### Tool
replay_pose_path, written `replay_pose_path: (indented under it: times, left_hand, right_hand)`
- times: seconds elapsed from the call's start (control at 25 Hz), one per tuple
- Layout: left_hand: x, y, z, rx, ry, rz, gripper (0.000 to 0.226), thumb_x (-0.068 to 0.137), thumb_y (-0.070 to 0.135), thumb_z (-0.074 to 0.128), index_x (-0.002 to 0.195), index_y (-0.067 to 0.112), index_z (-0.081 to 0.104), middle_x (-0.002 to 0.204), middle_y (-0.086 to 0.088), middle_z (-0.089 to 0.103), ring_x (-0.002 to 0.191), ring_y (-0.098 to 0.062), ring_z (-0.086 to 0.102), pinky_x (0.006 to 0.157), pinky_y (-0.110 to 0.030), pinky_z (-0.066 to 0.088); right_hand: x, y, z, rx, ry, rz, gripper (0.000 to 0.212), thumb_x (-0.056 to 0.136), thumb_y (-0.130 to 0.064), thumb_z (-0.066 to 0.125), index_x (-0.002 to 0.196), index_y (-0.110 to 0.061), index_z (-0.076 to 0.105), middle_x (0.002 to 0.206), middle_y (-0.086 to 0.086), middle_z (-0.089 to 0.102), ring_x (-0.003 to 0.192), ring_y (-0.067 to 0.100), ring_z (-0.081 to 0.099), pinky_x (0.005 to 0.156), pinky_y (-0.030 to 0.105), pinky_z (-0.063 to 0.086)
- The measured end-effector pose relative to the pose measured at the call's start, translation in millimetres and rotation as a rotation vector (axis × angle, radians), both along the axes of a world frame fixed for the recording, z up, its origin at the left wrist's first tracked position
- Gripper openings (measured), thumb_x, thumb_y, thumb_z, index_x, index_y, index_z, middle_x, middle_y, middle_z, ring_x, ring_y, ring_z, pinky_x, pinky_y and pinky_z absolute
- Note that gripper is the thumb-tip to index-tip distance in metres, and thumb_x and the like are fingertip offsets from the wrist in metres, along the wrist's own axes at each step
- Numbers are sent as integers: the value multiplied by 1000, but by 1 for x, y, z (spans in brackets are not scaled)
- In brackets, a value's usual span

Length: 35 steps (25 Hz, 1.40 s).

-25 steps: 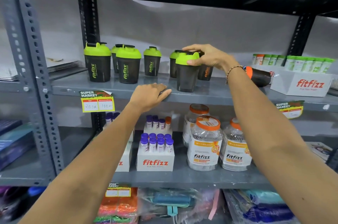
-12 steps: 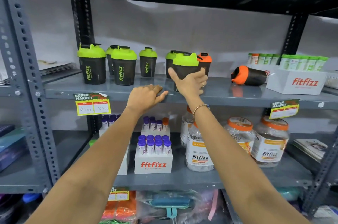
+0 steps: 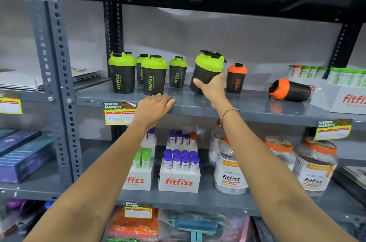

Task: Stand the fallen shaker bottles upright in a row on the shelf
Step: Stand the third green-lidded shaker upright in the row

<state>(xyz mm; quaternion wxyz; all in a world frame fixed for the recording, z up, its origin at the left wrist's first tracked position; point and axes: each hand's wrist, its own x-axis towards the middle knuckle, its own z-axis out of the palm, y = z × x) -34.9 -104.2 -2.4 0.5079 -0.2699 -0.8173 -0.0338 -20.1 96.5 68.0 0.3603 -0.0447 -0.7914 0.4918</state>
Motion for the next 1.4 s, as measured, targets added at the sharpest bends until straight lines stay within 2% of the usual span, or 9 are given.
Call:
replay_pose_path:
  times: [0.2,0.32,0.48,0.56,0.8,1.08,1.2,1.32,1.4]
  left_hand:
    - [-4,-21,1,-25,-133,-18,32,100,25,44,104,3,68,105,-16,72,106,-33,65,83,-41,51]
    - [-4,-23,0,5,-90,-51,38,100,27,38,101,3,69,99,-14,73,96,-32,68,80,-40,52]
    - [-6,-18,-5,38,-97,-10,52,98,32,23,99,7,68,94,-9,72,90,-28,67,77,-39,51]
    - [-9,-19,-6,54,-86,-3,49,98,31,25,97,8,69,91,-8,72,85,-27,67,74,-38,50]
    - [-12,-18,-10,64,-71,-4,47,99,31,26,96,9,68,89,-6,72,83,-24,67,73,-38,51]
    - [-12,-17,-12,99,-12,-24,45,98,29,30,93,9,70,87,-5,73,81,-24,68,71,-36,51]
    - [-12,-15,-12,134,-4,-32,45,98,29,30,93,9,71,86,-5,73,80,-24,68,71,-34,51]
    - [-14,-14,-14,156,20,-27,44,97,28,31,91,9,71,85,-5,73,79,-23,67,71,-34,50]
    - [-16,-14,-14,162,44,-29,43,96,27,32,89,9,71,83,-5,73,77,-24,67,69,-34,50]
  right_hand:
    - [-30,-1,11,-3,-209,252,90,77,-21,76,143,-2,17,146,6,32,130,21,37,110,32,33]
    - [-37,1,1,-97,-279,388,80,82,-11,71,143,-4,20,138,0,43,121,15,43,106,27,31]
    - [-41,8,-9,-200,-227,468,60,86,-4,65,138,0,37,140,13,51,127,23,50,112,37,36]
    - [-40,7,-10,-216,-209,513,52,88,1,60,136,2,41,139,16,51,127,25,50,109,34,38]
    - [-36,12,-8,-254,-229,607,48,89,2,58,135,0,44,137,14,54,121,20,53,102,28,42]
    - [-34,10,-10,-239,-207,574,49,88,12,54,135,4,42,139,19,50,127,26,50,107,34,40]
    - [-34,11,-12,-227,-198,513,60,80,5,68,133,2,41,135,20,54,122,26,55,100,33,46]
    - [-37,13,-12,-229,-233,452,92,70,-6,81,142,-4,24,138,18,47,127,27,50,108,40,42]
    - [-40,14,-11,-262,-254,487,100,69,-4,81,146,-5,17,143,18,42,131,28,45,111,43,37]
